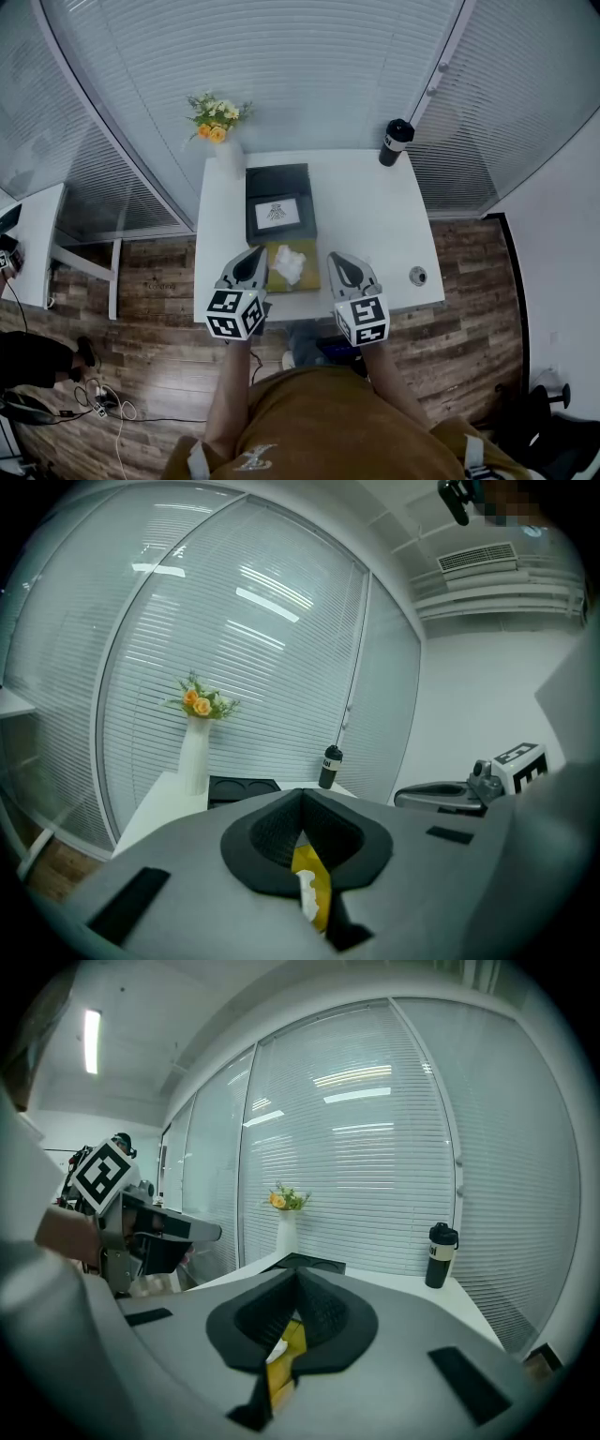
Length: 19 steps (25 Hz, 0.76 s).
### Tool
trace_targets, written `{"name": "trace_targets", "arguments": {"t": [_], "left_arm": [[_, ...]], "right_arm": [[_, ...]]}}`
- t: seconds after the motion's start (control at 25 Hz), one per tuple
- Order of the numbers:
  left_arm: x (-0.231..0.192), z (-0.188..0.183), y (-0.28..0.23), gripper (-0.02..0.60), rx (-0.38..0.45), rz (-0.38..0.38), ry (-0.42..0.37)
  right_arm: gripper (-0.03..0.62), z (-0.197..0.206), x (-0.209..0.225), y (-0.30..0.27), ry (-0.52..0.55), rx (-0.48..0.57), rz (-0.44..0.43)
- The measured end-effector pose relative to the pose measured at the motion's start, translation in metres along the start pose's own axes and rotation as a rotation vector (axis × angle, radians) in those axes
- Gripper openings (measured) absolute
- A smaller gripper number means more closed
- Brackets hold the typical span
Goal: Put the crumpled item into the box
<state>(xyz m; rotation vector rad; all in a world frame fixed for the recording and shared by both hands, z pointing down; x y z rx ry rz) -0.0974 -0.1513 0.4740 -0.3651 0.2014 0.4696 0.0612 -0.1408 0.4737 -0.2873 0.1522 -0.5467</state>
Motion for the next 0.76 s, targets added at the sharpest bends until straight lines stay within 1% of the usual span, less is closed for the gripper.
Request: {"name": "trace_targets", "arguments": {"t": [0.28, 0.76], "left_arm": [[0.0031, -0.0019, -0.0033, 0.024, 0.005, 0.015, 0.020], [0.0052, -0.0003, -0.0062, 0.024, -0.001, 0.020, 0.016]], "right_arm": [[0.012, 0.0014, 0.0013, -0.0007, 0.000, -0.009, -0.005], [0.012, 0.0056, 0.0061, 0.0021, -0.004, -0.020, 0.008]]}}
Point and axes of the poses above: the fingertips, and each gripper's own axes: y backward along the fingers, x to its right, z out of its underside, the point moved 2 cm from there along y, backward along the fingers, and after that the axes turned 3 degrees about -x, right-handed, at the moved point
